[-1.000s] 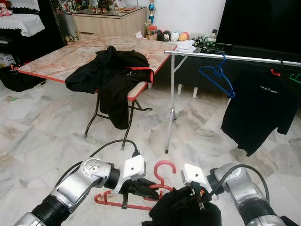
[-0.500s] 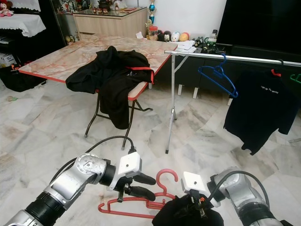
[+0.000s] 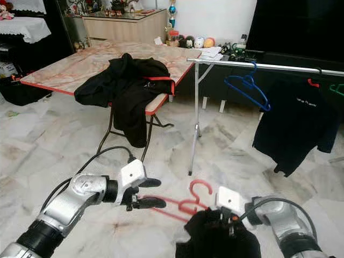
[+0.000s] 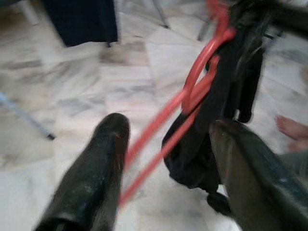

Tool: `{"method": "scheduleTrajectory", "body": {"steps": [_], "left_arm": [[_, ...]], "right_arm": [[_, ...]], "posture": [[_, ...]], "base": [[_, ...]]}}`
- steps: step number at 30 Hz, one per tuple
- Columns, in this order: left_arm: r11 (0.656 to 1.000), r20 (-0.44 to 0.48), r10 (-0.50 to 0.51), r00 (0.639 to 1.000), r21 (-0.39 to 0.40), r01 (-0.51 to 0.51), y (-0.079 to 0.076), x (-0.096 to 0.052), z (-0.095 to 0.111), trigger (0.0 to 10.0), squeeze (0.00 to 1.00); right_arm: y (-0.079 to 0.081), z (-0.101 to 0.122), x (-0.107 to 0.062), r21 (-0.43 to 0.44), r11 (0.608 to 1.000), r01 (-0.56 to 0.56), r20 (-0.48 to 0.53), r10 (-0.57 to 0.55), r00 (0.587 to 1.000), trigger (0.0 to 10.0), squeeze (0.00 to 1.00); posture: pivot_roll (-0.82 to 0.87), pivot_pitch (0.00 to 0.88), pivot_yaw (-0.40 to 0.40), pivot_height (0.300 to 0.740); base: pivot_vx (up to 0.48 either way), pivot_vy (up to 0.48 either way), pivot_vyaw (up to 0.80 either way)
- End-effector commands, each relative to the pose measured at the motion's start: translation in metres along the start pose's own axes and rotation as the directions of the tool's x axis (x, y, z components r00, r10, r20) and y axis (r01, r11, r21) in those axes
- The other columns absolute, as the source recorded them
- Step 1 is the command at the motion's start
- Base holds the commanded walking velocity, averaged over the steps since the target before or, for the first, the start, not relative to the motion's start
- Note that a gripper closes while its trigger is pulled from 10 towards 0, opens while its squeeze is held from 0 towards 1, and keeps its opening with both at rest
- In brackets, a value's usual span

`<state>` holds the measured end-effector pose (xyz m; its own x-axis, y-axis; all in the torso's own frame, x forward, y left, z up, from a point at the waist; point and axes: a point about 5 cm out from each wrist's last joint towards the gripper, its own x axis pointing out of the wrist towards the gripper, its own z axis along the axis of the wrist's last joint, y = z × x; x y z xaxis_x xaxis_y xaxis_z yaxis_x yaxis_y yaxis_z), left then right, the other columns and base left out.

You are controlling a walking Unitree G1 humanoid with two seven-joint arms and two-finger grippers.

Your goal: Hang hanger

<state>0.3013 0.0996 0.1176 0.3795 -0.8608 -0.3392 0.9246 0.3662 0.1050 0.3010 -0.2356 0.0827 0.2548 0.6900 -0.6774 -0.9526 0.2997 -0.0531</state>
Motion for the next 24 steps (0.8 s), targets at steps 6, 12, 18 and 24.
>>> {"method": "scheduleTrajectory", "body": {"steps": [6,12,18,24], "left_arm": [[0.991,-0.043,0.120,0.992,-0.062,-0.122,-0.003,-0.006,-0.025,10.0,0.00],[0.969,-0.134,0.212,0.968,-0.100,-0.226,-0.008,-0.004,-0.059,10.0,0.00],[0.957,-0.151,0.227,0.962,-0.149,-0.249,-0.013,0.003,-0.072,10.0,0.00],[0.917,-0.127,0.339,0.932,-0.176,-0.358,-0.003,0.013,-0.076,10.0,0.00]], "right_arm": [[-0.014,0.022,-0.024,-0.073,0.989,0.128,0.091,-0.121,0.988,0.0,0.00],[-0.017,0.050,-0.040,-0.111,0.975,0.192,0.206,-0.167,0.964,0.0,0.00],[-0.012,0.063,-0.046,-0.175,0.967,0.186,0.217,-0.146,0.965,0.0,0.00],[-0.005,0.085,-0.051,-0.216,0.964,0.158,0.268,-0.097,0.959,0.0,0.00]], "posture": [[-0.08,0.022,0.013,0.740],[-0.09,0.020,0.017,0.740],[-0.10,0.017,0.018,0.740],[-0.10,0.011,0.016,0.740]], "base": [[0.000,0.000,0.00],[0.000,0.000,0.00],[0.000,0.000,0.00],[0.000,0.000,0.00]]}}
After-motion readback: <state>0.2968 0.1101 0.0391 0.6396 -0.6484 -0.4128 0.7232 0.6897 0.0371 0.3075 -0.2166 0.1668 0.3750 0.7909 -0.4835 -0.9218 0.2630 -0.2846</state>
